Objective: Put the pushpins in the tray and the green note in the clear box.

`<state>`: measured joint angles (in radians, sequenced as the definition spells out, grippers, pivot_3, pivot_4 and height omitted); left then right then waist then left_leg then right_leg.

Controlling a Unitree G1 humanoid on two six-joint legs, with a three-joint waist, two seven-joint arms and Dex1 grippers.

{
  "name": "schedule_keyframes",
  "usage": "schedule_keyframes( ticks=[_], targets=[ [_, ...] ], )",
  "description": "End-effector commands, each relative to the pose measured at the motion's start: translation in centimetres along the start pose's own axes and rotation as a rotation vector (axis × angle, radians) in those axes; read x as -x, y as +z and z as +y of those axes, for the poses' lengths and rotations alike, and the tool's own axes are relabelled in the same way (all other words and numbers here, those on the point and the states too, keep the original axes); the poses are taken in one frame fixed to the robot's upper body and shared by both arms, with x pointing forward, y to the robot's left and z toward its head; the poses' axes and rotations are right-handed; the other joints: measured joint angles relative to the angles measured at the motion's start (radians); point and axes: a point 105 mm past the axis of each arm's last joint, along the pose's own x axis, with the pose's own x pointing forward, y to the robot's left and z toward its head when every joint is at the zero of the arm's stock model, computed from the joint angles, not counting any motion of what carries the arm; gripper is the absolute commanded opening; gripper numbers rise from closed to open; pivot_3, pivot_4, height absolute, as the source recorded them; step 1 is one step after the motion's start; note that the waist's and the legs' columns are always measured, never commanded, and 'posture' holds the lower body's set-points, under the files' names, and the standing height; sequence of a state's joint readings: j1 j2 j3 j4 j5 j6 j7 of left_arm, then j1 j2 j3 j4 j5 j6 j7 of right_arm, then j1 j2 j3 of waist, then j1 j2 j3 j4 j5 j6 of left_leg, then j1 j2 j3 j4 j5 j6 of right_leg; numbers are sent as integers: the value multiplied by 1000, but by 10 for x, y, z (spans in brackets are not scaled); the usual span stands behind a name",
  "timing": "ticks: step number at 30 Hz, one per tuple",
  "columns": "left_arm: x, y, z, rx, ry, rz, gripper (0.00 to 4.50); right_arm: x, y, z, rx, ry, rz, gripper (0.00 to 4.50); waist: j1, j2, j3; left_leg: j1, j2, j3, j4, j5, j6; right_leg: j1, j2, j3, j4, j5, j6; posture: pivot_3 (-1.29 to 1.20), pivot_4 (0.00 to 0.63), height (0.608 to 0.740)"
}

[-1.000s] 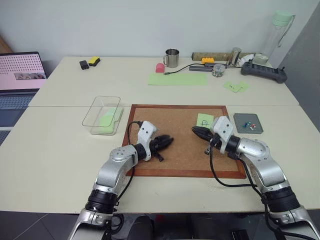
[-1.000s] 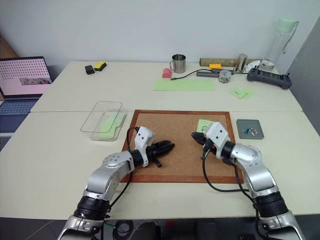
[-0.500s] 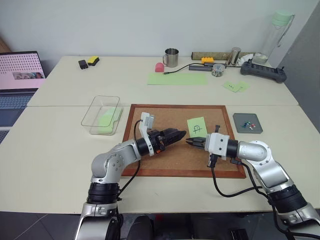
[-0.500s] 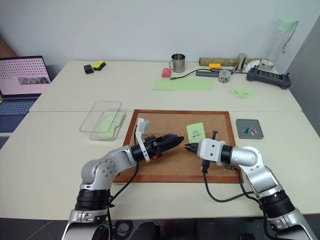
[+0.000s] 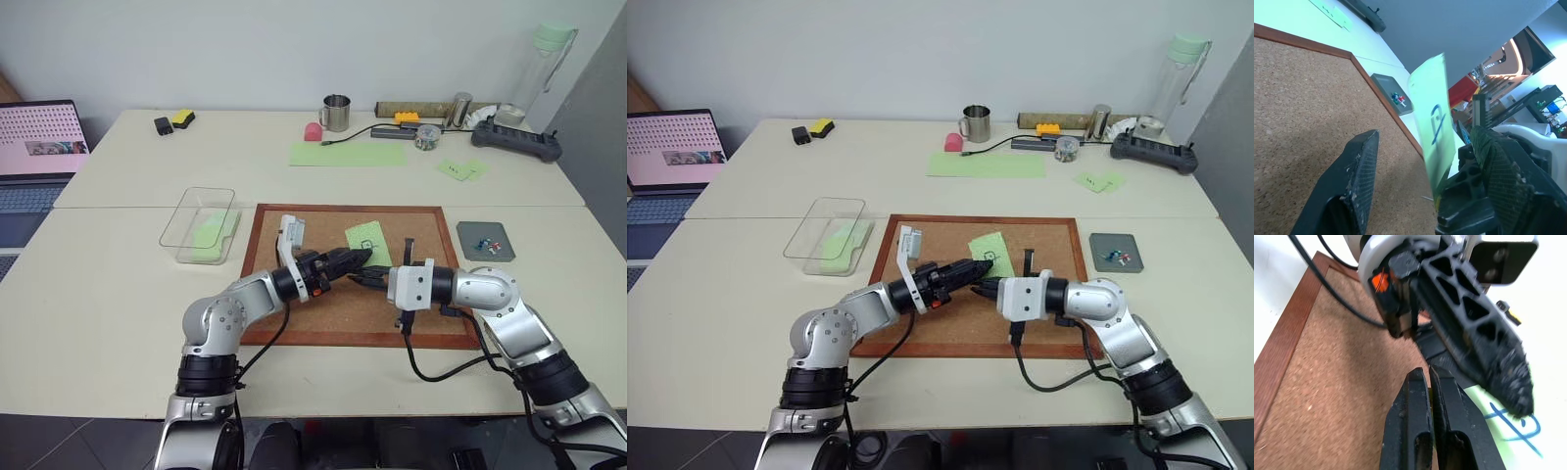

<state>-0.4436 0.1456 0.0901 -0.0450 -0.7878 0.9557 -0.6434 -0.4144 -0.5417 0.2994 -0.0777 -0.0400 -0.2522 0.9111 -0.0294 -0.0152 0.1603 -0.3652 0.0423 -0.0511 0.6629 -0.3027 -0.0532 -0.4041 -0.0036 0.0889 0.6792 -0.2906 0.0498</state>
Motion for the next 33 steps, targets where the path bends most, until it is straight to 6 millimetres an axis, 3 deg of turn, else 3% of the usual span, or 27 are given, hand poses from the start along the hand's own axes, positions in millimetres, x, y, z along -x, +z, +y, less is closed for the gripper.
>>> schedule_keyframes(
  ticks=[1,19,28,33],
  targets=[
    [-5,8,-11,-33,-48,-30,3150,-3,15,-7,58,-15,-50,0,0,0,0,0,0,0,0,0,0,0,0,0,0,0,0,0,150,740],
    [-5,8,-13,-44,-65,-40,60,-3,12,-12,59,-33,-37,0,0,0,0,0,0,0,0,0,0,0,0,0,0,0,0,0,150,740],
    [-6,7,-10,-67,-50,-29,27,-2,11,-14,59,-48,-31,0,0,0,0,0,0,0,0,0,0,0,0,0,0,0,0,0,150,740],
    [-7,9,11,-131,79,-31,27,0,12,-17,50,-71,-30,0,0,0,0,0,0,0,0,0,0,0,0,0,0,0,0,0,150,740]
  ],
)
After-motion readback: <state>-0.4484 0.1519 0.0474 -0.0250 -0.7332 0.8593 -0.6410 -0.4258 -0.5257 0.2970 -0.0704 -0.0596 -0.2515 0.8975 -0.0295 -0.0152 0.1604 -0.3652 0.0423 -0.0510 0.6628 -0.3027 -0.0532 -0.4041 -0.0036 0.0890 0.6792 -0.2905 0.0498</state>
